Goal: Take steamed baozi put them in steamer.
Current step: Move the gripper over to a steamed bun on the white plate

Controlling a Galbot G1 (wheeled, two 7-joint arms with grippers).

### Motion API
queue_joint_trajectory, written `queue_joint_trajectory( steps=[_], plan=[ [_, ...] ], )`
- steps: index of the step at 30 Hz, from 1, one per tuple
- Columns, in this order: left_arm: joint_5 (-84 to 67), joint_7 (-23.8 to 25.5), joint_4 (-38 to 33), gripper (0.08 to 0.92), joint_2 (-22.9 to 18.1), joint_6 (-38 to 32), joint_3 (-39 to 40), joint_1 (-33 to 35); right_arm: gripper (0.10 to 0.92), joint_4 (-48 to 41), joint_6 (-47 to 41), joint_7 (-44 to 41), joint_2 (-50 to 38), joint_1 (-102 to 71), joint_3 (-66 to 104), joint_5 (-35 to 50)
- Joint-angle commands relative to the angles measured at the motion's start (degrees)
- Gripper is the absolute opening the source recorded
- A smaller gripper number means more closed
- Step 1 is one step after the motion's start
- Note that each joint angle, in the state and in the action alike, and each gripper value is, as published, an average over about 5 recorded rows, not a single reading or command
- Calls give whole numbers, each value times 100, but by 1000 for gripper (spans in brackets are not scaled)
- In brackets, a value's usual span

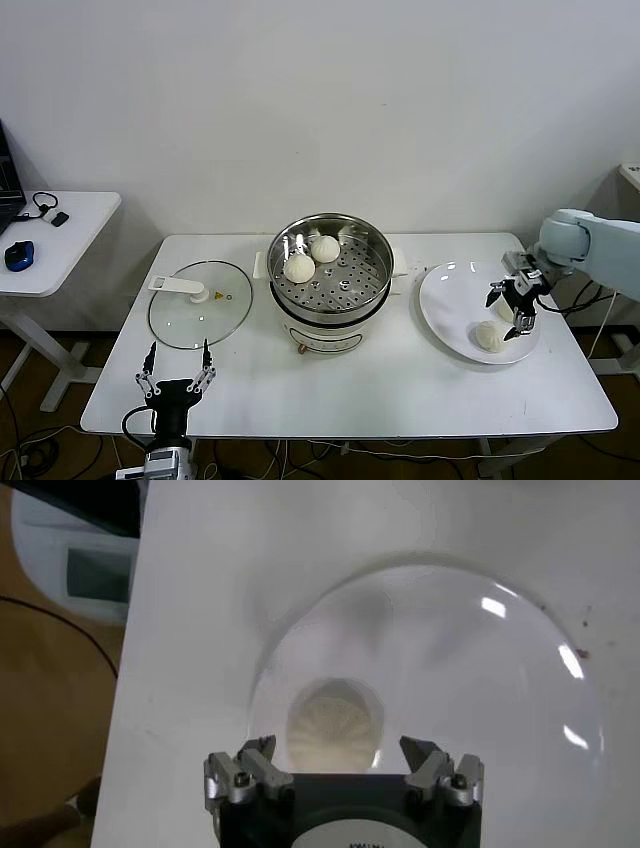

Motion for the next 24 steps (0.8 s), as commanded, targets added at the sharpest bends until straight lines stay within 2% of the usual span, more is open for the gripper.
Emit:
queue_joint_trajectory(
  steps=[1,24],
  plan=[
    [10,-10,32,823,-266,-2,-14,-10,823,-394,43,51,-90,-942,762,-386],
    [-64,0,52,823,-220,-21,-28,-81,813,-561,-32,146,113,-1142,945,-464]
  ],
)
